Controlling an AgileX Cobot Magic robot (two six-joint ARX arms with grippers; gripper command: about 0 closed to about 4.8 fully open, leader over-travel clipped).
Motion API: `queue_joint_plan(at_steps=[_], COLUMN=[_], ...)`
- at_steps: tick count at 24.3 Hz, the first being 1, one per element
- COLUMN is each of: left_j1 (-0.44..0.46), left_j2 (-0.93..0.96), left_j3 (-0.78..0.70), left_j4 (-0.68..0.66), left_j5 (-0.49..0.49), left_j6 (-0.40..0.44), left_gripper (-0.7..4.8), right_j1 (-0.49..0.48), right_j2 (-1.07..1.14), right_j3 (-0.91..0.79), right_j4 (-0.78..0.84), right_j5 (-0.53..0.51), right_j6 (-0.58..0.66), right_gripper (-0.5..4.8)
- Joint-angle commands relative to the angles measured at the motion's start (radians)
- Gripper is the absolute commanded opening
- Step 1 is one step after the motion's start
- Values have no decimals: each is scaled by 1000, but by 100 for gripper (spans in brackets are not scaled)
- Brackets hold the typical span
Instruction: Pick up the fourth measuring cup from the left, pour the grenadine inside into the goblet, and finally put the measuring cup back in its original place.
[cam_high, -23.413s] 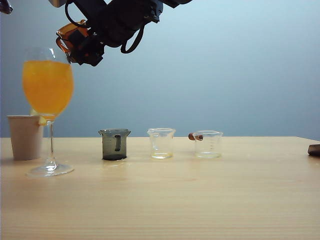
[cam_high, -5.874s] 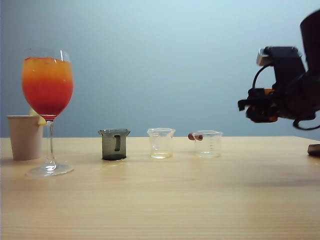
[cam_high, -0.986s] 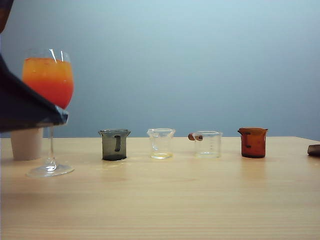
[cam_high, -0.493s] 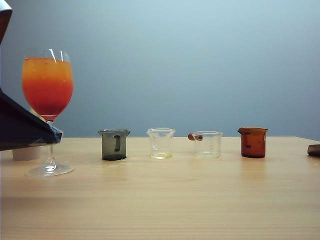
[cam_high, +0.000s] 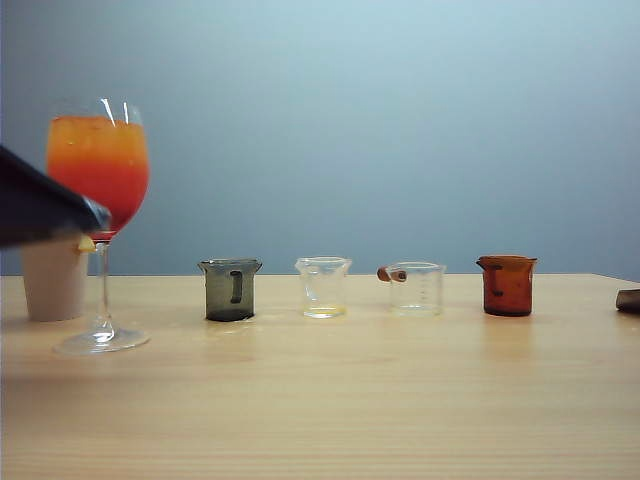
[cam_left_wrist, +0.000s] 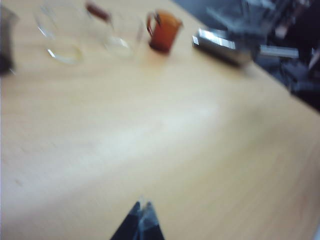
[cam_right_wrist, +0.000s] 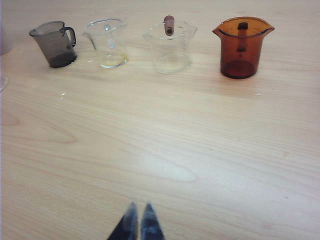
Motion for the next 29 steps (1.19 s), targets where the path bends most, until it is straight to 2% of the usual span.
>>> queue_joint_plan(at_steps=[1,7,9,14,16,20,29], left_j1=[129,500,677,909,940,905,906], left_j2=[-80,-229,-286,-374,-372,-372,-372], left_j3=[3,3,3,3,4,3,3], left_j4=[-10,-8,-8,-9,-2,-14,-20], left_j5=[52,61,54,48,29,13,14], left_j6=[-2,-2,-2,-2,-2,-2,-2], left_gripper=[-3,-3,-3,-3,-3,-3,-3], right_j1=[-14,-147,-221,-312,-320,-318,-319], right_j2=[0,0,0,0,0,0,0], right_j3=[-2,-2,-2,-3,-3,-4,-6], right_j4=[5,6,6,8,8,9,20], right_j5=[-1,1,1,3,0,0,0], right_j6=[2,2,2,2,2,2,2], right_gripper=[22,22,22,22,22,22,22])
